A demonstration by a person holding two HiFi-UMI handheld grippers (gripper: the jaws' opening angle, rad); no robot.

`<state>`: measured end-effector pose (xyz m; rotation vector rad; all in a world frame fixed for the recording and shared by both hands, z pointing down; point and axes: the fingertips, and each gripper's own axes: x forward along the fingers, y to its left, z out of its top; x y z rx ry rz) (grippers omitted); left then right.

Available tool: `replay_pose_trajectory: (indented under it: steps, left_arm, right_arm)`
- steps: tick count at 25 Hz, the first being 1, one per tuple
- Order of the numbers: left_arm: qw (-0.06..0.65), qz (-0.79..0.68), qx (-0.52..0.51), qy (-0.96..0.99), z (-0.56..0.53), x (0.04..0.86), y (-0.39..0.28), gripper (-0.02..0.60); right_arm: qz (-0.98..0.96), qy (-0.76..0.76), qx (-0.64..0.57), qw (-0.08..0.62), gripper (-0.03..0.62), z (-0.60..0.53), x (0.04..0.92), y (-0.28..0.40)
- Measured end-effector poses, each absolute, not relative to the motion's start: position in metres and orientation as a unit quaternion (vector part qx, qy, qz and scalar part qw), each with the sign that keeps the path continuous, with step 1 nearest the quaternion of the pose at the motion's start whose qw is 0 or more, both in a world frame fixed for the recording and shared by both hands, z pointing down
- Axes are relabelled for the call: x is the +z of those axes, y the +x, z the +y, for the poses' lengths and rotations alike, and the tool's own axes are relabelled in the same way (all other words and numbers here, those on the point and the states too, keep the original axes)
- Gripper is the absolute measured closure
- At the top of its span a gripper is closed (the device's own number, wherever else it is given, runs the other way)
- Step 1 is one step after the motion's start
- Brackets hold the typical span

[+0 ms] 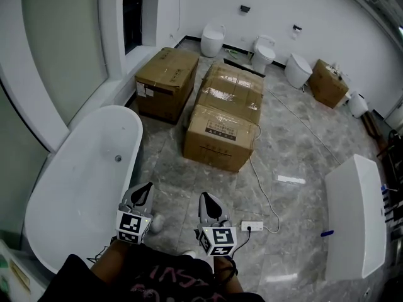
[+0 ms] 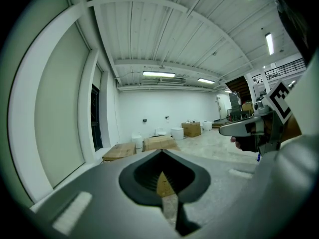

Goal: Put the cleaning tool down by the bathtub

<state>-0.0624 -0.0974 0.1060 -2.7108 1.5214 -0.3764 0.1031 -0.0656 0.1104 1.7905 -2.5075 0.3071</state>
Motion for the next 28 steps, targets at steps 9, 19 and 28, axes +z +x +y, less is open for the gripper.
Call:
replay_pose_trajectory:
  steps: [9,19,28]
  left_arm:
    - [0.018,0.484,-0.104,-0.869,-0.097,0.095,-0.053,0.581]
    - [0.024,0.48,-0.099,-0.871,-0.105,0.093,-0.038,0.581]
    - [0.028,0.478,-0.1,-0.872,-0.108,0.094,-0.034,0.581]
  right_arm:
    - [-0.8,0.594,0.076,0.02,0.582,-0.061,0.098,0.116]
    - [-0.797,0.599,0.068,0.018,0.582,-0.067,0.096,0.13]
    - [-0.799,0.598,0.065,0.017,0.582,-0.073,0.095,0.13]
